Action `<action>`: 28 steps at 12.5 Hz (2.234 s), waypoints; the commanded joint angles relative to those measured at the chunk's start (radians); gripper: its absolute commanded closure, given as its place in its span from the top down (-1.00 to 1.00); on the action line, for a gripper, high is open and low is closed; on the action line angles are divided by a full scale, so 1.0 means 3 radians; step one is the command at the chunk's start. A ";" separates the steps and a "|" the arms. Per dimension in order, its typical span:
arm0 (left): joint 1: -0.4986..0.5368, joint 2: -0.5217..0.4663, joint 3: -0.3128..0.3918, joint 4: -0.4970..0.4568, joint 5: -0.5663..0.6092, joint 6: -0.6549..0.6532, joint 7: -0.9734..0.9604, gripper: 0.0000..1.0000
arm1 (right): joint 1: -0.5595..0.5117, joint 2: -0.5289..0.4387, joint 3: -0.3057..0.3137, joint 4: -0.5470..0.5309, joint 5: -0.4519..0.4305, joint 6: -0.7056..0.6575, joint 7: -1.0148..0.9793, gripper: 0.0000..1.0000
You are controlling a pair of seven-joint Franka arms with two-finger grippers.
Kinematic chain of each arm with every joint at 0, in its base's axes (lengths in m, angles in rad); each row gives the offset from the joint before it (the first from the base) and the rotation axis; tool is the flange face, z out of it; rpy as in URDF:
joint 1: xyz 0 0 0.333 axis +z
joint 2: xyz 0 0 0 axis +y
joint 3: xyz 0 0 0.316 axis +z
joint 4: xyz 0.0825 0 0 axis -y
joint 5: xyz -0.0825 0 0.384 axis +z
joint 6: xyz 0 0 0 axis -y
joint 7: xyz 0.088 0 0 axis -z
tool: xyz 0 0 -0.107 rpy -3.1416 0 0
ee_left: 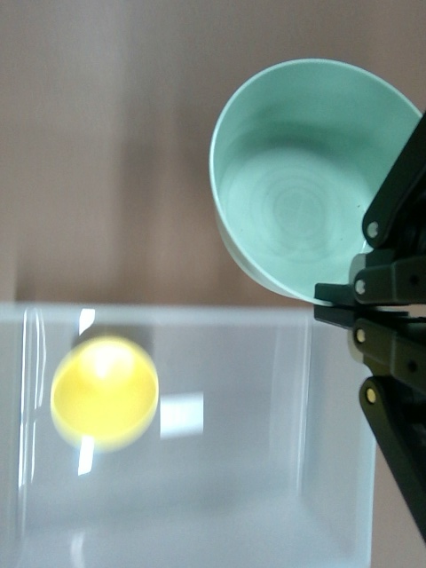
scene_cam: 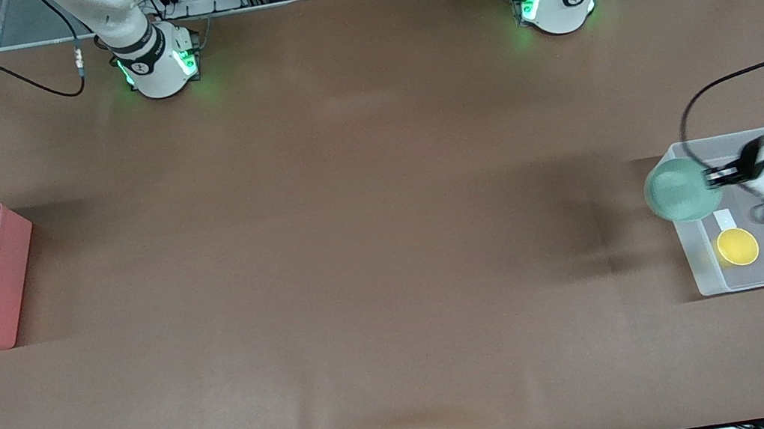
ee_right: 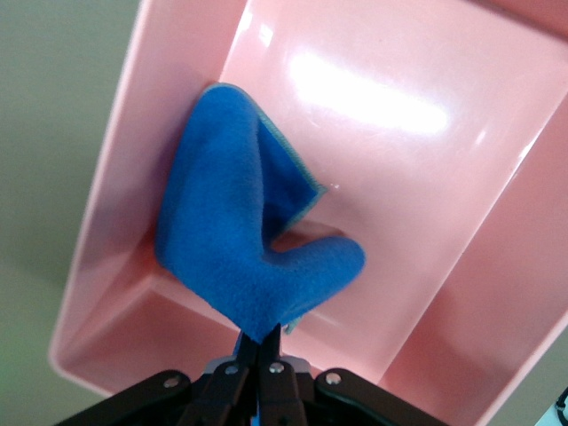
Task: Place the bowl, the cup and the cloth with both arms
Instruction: 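Carry the green bowl into the clear tray while the right gripper drops the cloth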
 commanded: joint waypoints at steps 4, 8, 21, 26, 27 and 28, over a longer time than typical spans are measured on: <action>0.0041 0.0251 0.0697 0.0049 -0.0335 0.0055 0.0617 -1.00 | -0.0138 0.0255 0.0038 0.0081 0.0310 0.0170 -0.0342 -1.00; 0.0103 0.0512 0.0692 -0.0068 -0.0365 0.0515 0.0776 -1.00 | -0.0138 0.0286 0.0038 0.0091 0.0361 0.0212 -0.0383 -0.46; 0.0103 0.0731 0.0652 -0.0606 -0.0575 0.1405 0.1007 -1.00 | 0.0112 -0.0419 0.0018 0.0306 0.0367 -0.0518 0.0286 1.00; 0.0092 0.0850 0.0657 -0.0544 -0.0575 0.1477 0.1441 0.62 | 0.0709 -0.0803 -0.0308 0.0265 0.0275 -0.0877 0.0991 1.00; 0.0082 0.0844 0.0667 -0.0529 -0.0570 0.1472 0.1452 0.97 | 0.0848 -0.0874 -0.0365 0.0265 0.0219 -0.0903 0.1155 1.00; 0.0077 0.0829 0.0667 -0.0463 -0.0570 0.1452 0.1452 1.00 | 0.0910 -0.0941 -0.0371 0.0265 0.0167 -0.0943 0.1313 1.00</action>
